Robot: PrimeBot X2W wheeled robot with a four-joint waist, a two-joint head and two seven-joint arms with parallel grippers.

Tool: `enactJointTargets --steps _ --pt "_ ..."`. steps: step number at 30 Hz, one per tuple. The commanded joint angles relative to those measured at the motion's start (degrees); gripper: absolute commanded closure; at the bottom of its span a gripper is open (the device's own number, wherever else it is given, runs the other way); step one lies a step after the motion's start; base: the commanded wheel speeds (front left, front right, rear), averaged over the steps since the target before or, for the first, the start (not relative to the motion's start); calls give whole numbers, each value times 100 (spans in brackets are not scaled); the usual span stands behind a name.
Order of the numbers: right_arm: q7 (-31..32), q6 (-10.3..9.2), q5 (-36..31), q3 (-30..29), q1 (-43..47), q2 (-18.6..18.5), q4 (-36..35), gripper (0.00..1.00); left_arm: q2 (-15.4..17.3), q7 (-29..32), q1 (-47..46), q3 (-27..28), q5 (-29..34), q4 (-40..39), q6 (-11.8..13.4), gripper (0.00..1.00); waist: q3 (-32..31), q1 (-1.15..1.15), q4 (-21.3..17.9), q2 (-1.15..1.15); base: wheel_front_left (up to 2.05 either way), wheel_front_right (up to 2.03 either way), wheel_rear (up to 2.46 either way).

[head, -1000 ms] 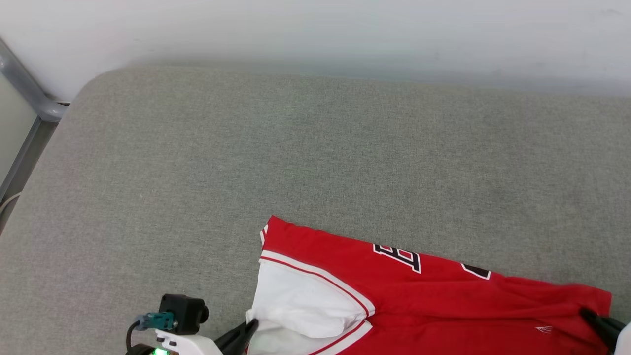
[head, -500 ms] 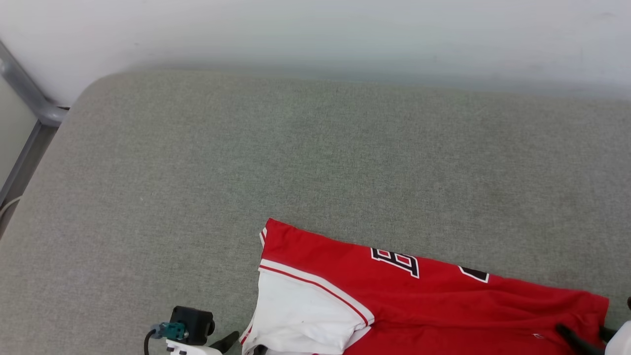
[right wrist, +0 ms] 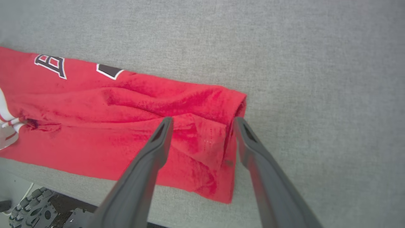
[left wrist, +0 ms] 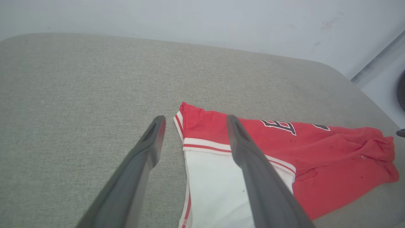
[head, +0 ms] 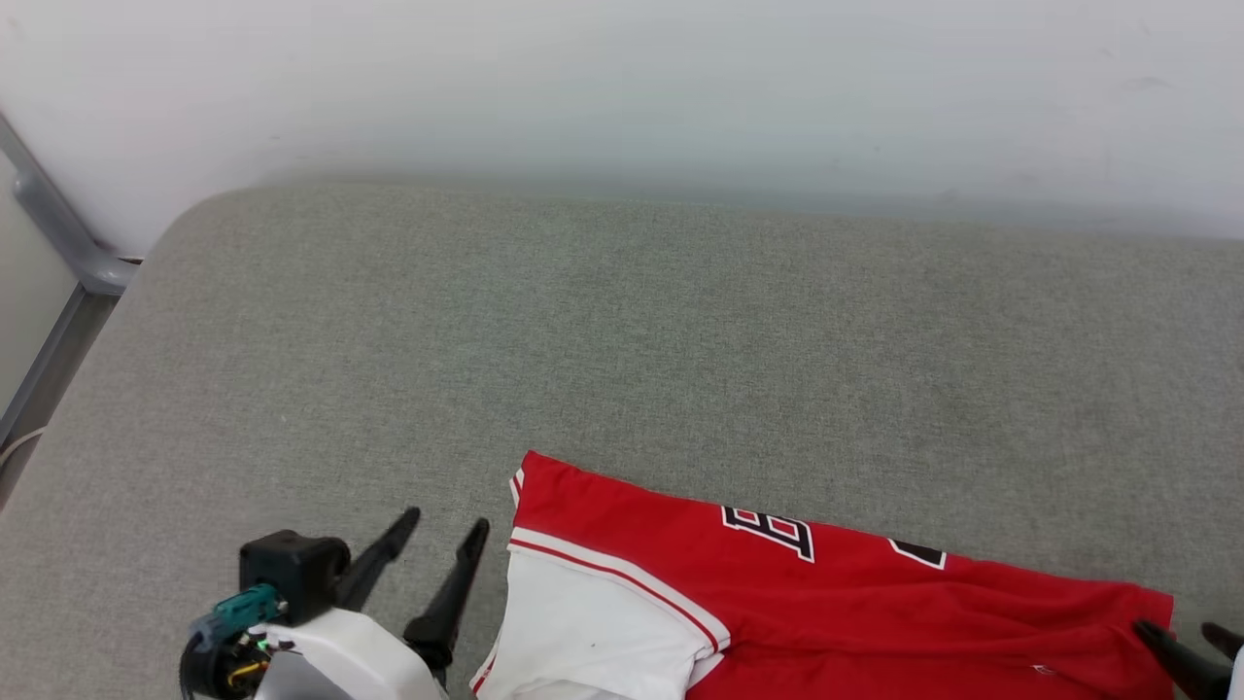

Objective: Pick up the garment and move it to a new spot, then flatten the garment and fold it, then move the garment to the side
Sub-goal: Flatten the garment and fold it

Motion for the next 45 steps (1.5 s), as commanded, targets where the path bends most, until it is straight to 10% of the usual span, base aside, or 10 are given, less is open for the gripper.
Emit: enactJointTargets --steps 1,13,33,36,45 --pt "156 -5 -133 -158 59 174 -25 0 -28 -140 -45 69 73 -24 63 0 0 0 2 0 0 0 0" --pt "769 -5 -1447 -1258 -295 1508 16 0 -211 -1321 -165 219 595 467 49 0 345 0 50 0 0 0 0" --pt "645 28 -1405 -653 -501 1997 1192 0 -344 -1486 -493 220 542 996 -233 0 662 0 109 0 0 0 0" --pt "500 32 -1317 -506 -544 2000 1205 93 -352 -1489 -513 203 543 1035 -254 0 644 0 92 0 0 0 0" --pt "2 -8 -1589 -655 -614 1506 1150 100 -361 -1513 -419 192 495 1137 -246 0 424 0 13 0 0 0 0"
